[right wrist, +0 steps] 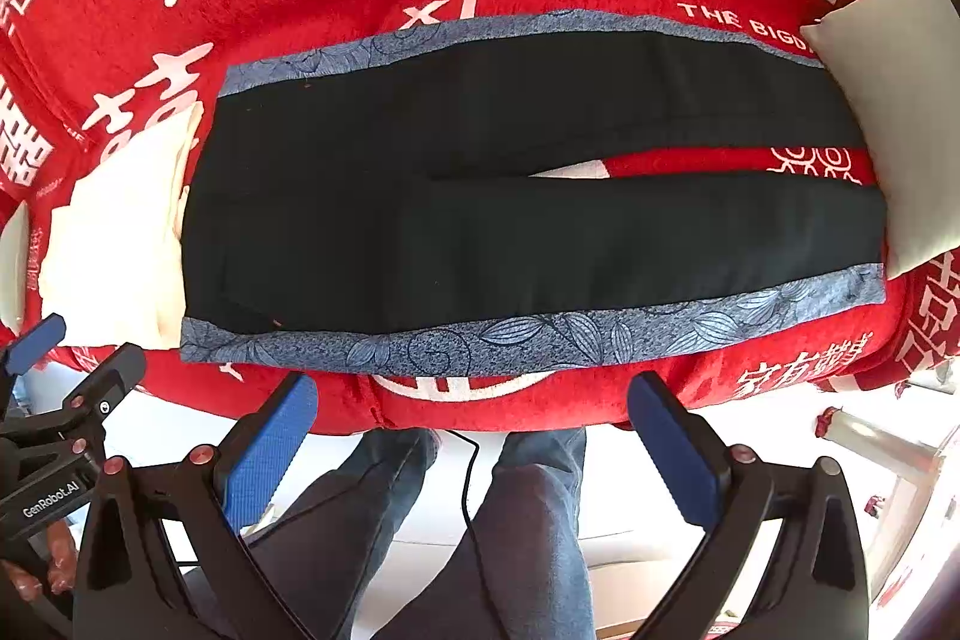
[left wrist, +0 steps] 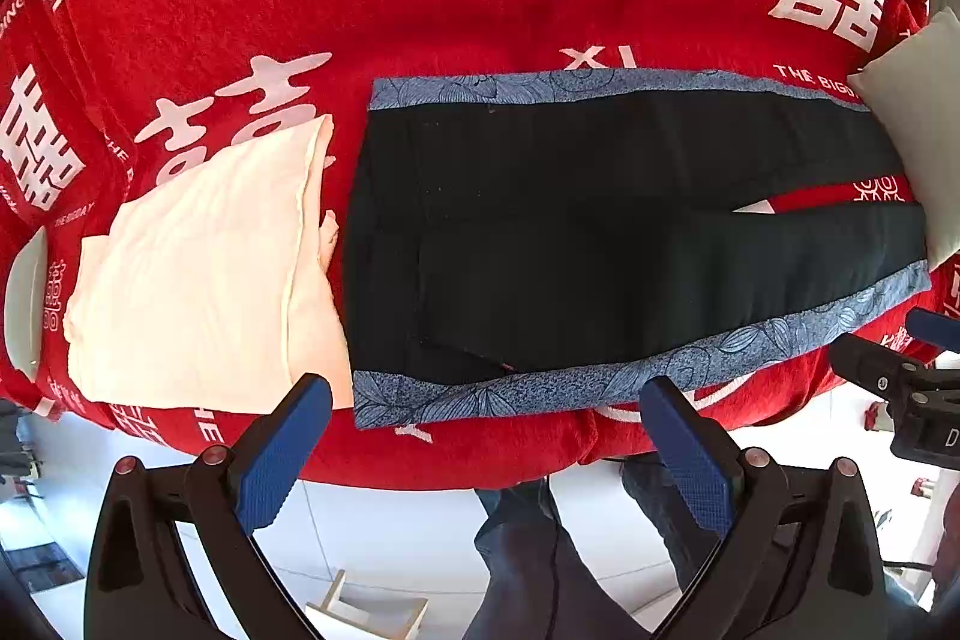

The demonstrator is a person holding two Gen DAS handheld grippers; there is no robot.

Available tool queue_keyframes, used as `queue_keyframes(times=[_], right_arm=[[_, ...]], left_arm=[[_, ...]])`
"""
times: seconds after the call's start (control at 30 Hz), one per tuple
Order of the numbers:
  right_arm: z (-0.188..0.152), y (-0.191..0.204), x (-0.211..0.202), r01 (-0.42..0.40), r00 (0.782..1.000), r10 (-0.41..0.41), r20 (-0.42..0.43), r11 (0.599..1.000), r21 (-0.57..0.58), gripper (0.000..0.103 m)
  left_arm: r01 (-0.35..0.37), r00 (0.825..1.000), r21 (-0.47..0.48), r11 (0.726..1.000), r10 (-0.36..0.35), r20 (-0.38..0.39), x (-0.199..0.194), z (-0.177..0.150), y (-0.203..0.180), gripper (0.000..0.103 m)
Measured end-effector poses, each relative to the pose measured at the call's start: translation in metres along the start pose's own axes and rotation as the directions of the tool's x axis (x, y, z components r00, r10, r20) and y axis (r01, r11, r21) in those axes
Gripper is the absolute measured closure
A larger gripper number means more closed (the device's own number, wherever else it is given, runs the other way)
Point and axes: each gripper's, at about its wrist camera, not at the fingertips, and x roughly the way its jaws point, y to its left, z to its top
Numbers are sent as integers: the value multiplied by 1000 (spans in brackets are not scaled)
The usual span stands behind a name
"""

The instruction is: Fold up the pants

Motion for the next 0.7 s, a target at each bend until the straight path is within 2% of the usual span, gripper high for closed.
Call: queue_keyframes(times=[0.4,0.7], right_arm=[[6,-6,-7,-11,1000,11,28,1000,-15,0],[8,-20,-10,-28,999,30,33,998,-52,0]], left_arm=[[-20,999,-7,1000,21,25,-7,1,-8,0],[-38,999,-25,999,39,15,-13,1,-31,0]])
